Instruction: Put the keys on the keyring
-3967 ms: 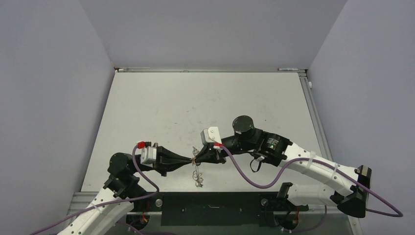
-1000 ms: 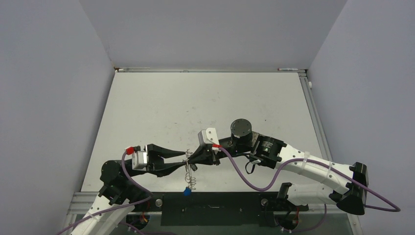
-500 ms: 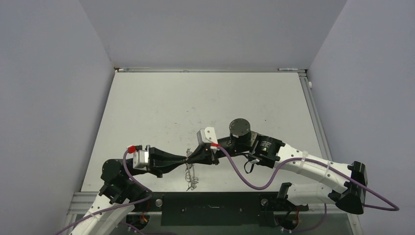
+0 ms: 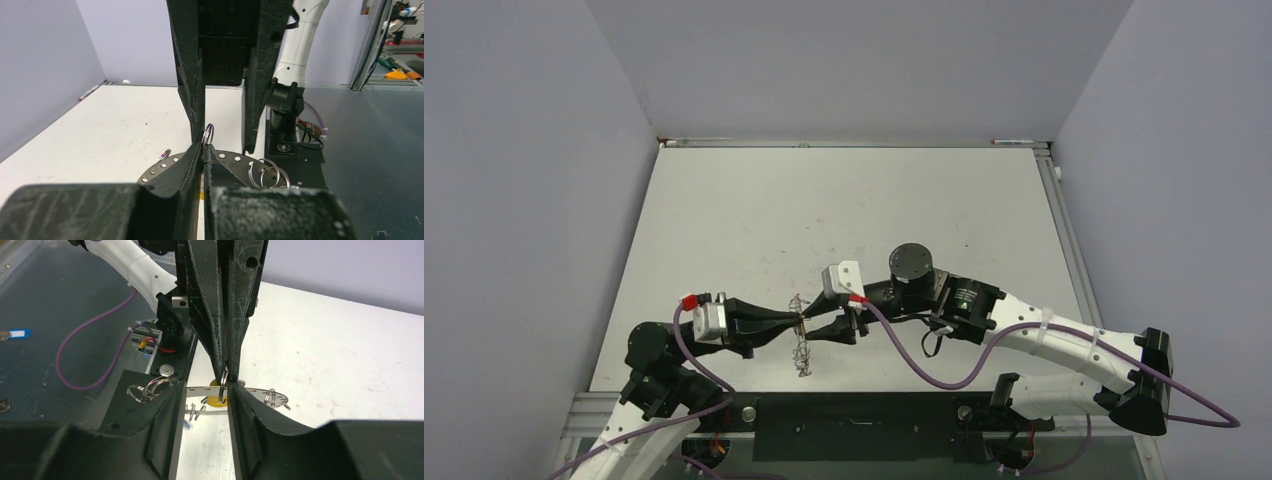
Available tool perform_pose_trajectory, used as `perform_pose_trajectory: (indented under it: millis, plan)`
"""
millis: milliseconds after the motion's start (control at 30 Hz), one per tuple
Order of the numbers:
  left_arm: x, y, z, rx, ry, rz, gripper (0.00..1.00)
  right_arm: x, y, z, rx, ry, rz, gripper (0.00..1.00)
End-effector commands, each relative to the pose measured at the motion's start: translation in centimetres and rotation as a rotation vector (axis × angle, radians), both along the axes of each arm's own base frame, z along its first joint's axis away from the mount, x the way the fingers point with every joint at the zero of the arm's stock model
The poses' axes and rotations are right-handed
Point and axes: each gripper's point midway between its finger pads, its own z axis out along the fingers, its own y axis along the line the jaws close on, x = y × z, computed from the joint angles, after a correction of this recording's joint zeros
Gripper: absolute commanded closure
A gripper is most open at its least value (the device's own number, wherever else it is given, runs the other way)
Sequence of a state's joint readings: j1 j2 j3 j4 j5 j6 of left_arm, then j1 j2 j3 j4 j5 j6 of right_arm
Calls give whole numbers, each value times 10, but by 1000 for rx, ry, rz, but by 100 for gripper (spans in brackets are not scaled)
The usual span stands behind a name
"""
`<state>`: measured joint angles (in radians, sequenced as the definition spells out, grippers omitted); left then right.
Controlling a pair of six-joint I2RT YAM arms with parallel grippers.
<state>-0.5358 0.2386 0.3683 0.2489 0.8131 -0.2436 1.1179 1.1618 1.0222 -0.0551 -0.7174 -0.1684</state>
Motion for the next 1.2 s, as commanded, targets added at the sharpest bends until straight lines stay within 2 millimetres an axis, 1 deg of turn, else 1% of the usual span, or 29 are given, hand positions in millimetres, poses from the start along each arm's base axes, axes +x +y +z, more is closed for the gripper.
perform_pose_trajectory:
  millis: [0,233,367,467,633,733,833,933,1067,1167]
  plan:
    - [9,8,23,-20,-58,88,100,4,-5,34,52,-94,-46,59]
    - [17,7,17,7,-38,111,100,22,-17,36,-45,-150,-151,54]
    - [25,7,12,18,-8,146,100,26,-21,33,-134,-183,-194,52]
    - [27,6,10,25,-2,144,100,30,-24,33,-184,-206,-235,52]
    - [28,4,8,29,17,134,100,29,-20,19,-289,-208,-214,52]
    - [27,3,7,32,21,128,100,33,-15,9,-348,-218,-219,58]
    - [27,3,6,32,25,126,100,35,-9,4,-380,-224,-214,61]
    - [27,2,6,33,26,122,100,38,-4,2,-400,-238,-218,65]
    - [27,2,5,33,32,118,100,40,0,2,-410,-252,-218,72]
    - [27,1,4,36,35,117,100,41,1,3,-412,-257,-221,73]
